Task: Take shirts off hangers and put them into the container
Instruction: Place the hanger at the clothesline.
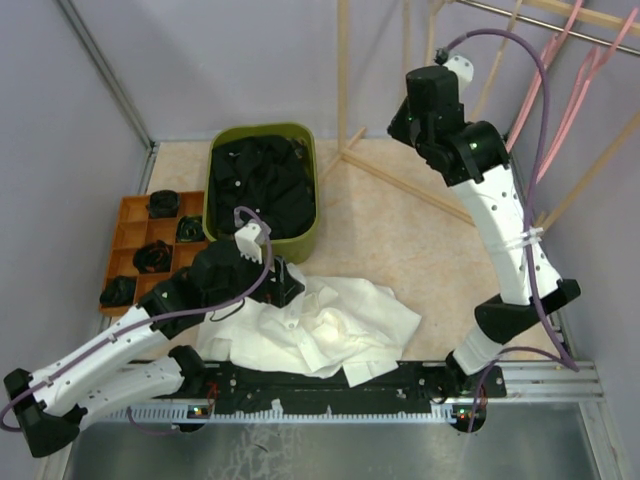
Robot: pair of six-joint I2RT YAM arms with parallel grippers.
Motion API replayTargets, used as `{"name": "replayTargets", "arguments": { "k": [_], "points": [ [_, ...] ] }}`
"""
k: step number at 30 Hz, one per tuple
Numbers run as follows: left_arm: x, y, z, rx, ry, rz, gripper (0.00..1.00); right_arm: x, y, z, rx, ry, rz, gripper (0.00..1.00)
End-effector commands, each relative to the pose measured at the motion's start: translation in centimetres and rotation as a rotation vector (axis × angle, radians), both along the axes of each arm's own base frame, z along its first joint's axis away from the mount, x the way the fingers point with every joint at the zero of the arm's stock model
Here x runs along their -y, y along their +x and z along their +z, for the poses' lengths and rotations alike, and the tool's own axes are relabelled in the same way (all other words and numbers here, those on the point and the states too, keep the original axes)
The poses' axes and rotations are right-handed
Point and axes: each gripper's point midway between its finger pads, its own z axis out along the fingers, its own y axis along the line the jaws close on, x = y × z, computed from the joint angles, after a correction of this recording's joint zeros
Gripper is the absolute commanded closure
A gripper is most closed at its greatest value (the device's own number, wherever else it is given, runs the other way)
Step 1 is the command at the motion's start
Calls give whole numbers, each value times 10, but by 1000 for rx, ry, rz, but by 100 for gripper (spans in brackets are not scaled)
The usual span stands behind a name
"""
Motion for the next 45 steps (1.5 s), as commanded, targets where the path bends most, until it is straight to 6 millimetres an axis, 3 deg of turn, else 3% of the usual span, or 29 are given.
{"name": "replayTargets", "arguments": {
  "k": [1,7,10,13,16,19,25,35,37,41,45],
  "points": [
    [-1,-2,33,51,-78,5,1,-17,-11,-12,-2,-21,169,100],
    [-9,-3,63,113,-174,41,1,-21,-64,19,288,-44,407,100],
    [-6,-3,80,137,-229,36,1,-21,-79,28,371,-89,476,100],
    [-2,-1,90,153,-258,31,1,-10,-74,20,317,-134,425,100],
    [-1,-1,89,148,-254,27,1,-7,-62,8,232,-165,384,100],
    [-2,-2,85,139,-242,29,1,10,-46,2,128,-178,242,100],
    [-7,-3,84,145,-245,40,1,20,-33,28,107,-37,156,100],
    [-11,-6,81,142,-246,48,1,29,-26,50,127,82,111,100],
    [-11,-6,81,143,-247,47,1,31,-25,46,103,86,110,100],
    [-11,-8,79,137,-248,42,1,35,-23,19,12,79,117,100],
    [-11,-8,79,133,-249,40,1,31,-28,5,-29,79,149,89]
  ]
}}
